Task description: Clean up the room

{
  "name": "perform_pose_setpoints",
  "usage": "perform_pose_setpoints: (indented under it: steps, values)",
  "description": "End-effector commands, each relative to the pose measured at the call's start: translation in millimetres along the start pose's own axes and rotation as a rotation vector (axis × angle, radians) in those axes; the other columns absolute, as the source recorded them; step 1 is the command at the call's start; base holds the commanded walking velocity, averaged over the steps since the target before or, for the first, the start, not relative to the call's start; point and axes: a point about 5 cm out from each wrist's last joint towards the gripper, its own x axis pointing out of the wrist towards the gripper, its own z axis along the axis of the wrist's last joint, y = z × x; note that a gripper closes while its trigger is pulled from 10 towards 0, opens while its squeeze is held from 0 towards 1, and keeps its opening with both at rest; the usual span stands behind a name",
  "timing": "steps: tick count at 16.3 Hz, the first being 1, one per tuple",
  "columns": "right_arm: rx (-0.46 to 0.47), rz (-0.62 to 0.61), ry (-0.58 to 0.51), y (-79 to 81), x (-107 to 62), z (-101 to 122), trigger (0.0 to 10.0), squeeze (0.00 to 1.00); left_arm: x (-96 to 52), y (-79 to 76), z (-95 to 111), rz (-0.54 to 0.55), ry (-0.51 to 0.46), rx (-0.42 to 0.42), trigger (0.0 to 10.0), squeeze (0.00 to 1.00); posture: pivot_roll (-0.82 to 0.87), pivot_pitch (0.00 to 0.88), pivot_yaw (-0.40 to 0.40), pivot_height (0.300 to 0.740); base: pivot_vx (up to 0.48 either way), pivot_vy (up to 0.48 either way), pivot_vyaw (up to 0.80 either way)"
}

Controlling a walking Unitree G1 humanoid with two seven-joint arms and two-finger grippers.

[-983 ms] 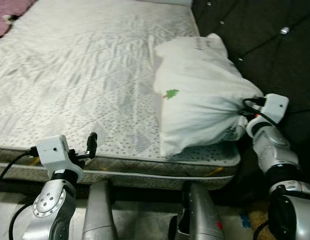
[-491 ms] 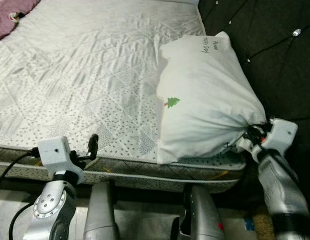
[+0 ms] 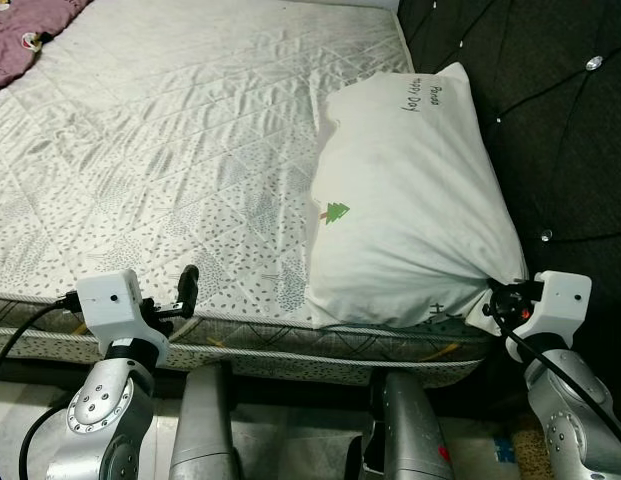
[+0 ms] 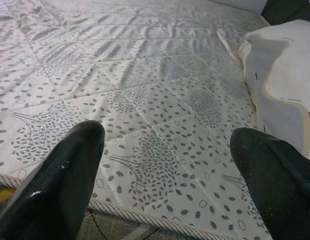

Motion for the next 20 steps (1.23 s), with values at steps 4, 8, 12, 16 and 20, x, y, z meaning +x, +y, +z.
perform_pose_setpoints:
  steps: [4,8,12,16,20]
  values:
    - [-0.042,0.002,-0.055,-1.0,31.5,24,0.0,0.00,1.8,-1.6,0,-0.012,0.015,0.005,10.0,0.00,0.08,0.103,-0.053,0.541,0.000,0.000,0.00]
    - [-0.065,-0.069,-0.065,-15.6,52.7,44,3.2,0.00,-0.2,1.8,-1,0.022,0.020,0.008,10.0,0.00,0.08,0.113,-0.068,0.541,0.000,0.000,0.00]
    - [-0.135,-0.002,-0.108,-1.2,52.4,44,10.0,1.00,-0.3,2.7,-2,0.038,0.031,0.001,10.0,0.00,0.08,0.116,-0.064,0.541,0.000,0.000,0.00]
    - [-0.218,0.061,-0.169,9.5,48.1,52,10.0,1.00,1.1,1.6,-2,0.042,0.024,-0.025,10.0,0.00,0.06,0.111,-0.059,0.541,0.000,0.000,0.00]
    - [-0.236,0.211,-0.055,31.9,13.5,7,10.0,1.00,4.4,-11.0,-6,0.003,0.030,-0.023,10.0,0.00,0.03,0.095,-0.051,0.541,0.000,0.000,0.00]
